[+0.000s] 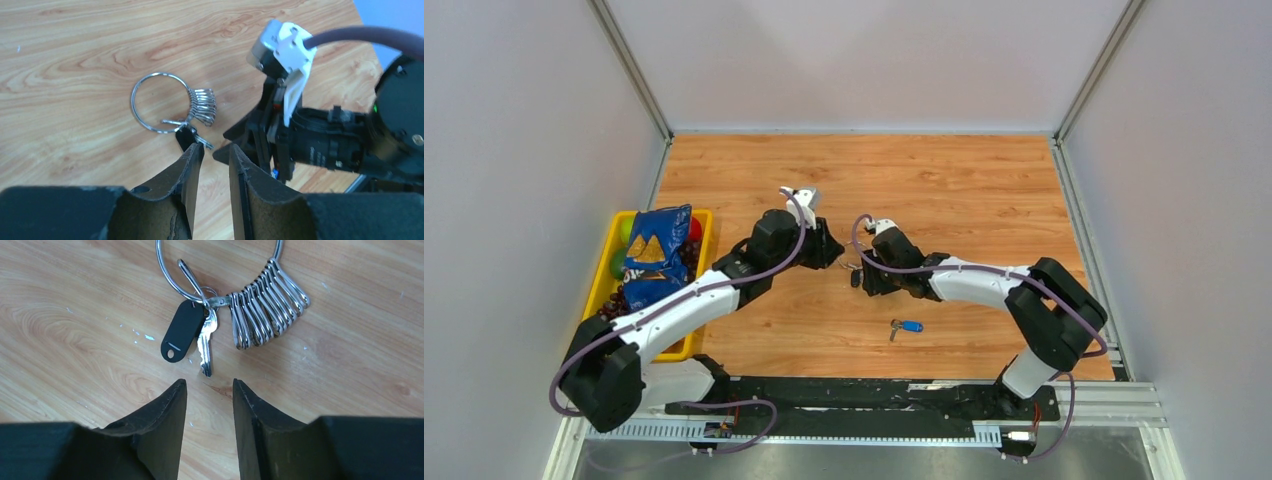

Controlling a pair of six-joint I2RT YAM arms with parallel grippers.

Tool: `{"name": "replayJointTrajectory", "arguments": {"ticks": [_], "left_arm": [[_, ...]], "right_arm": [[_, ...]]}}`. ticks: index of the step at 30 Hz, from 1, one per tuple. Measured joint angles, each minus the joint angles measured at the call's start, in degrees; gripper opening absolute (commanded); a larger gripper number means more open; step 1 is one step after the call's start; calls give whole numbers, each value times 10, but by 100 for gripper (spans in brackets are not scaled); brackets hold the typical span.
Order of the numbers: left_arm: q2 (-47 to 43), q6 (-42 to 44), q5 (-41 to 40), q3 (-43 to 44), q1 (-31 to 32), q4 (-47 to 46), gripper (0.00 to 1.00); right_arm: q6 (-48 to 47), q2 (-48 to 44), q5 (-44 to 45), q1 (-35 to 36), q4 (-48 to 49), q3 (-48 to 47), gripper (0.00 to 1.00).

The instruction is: Put the keys on the keyring

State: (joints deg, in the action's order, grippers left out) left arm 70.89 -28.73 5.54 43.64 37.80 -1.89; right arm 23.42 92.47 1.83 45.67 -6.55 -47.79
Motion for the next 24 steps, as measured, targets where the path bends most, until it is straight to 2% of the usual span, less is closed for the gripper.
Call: {"name": "replayJointTrajectory", "arguments": {"ticks": [11, 24], "left_arm": [[-124, -19, -3, -53, 0, 49, 41], [-148, -18, -13, -55, 0, 77, 44]], "right_arm": [[-6, 53, 16, -2, 5, -37, 43], [-6, 59, 28, -9, 2, -45, 44]]}}
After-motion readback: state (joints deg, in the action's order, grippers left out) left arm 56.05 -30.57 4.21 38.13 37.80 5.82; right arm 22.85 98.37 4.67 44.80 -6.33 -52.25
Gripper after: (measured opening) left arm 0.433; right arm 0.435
